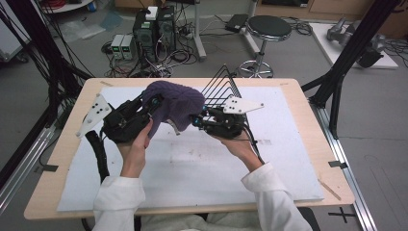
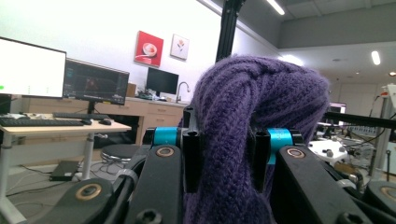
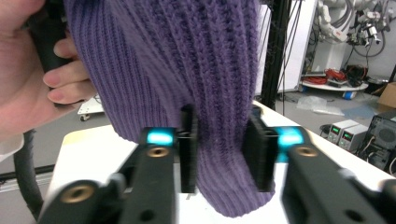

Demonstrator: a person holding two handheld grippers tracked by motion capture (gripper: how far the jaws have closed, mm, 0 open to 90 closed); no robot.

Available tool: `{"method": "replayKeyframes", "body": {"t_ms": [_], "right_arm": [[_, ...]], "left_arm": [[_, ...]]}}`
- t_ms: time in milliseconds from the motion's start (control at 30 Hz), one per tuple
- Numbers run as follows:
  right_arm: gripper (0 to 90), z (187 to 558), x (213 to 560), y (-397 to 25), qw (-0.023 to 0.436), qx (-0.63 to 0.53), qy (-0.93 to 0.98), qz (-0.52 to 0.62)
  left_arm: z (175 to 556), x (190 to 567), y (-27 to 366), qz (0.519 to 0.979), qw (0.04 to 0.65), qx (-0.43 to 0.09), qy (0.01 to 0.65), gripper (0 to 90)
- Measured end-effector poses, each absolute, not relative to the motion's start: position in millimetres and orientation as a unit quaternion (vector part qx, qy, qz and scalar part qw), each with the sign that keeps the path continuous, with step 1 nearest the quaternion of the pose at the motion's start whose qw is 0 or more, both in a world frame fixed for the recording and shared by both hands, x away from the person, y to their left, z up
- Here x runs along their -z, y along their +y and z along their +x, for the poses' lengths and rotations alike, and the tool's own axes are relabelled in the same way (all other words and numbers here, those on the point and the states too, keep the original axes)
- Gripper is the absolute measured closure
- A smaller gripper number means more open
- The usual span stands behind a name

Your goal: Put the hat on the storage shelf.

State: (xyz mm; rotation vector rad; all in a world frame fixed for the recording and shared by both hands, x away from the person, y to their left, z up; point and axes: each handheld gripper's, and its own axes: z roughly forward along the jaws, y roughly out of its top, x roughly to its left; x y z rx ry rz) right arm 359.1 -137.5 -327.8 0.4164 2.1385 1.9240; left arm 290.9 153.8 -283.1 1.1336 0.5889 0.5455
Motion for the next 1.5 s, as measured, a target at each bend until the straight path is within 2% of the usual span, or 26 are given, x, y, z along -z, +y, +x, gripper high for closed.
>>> {"method": "replayKeyframes", "body": {"t_ms": [100, 267, 833, 1233, 1500], "right_arm": [[79.5, 358.4, 325.4, -142.3, 0.117, -0.655, 0.732, 0.142], [82.3, 358.8, 321.3, -151.1, 0.12, -0.648, 0.738, 0.149], [83.8, 366.8, 297.2, -187.0, 0.168, -0.637, 0.725, 0.201], [83.4, 372.9, 267.8, -211.3, 0.209, -0.635, 0.704, 0.242], [83.4, 382.0, 236.1, -228.9, 0.248, -0.627, 0.692, 0.259]], "left_arm": [[292.8, 283.7, 154.7, 0.524, 0.767, -0.25, 0.272, 74.2], [297.9, 285.1, 157.7, 0.53, 0.763, -0.248, 0.275, 74.2], [326.0, 288.1, 163.2, 0.561, 0.746, -0.244, 0.263, 74.2], [356.5, 251.9, 136.6, 0.58, 0.746, -0.23, 0.231, 74.3], [377.0, 227.8, 117.0, 0.575, 0.757, -0.218, 0.221, 74.4]]}}
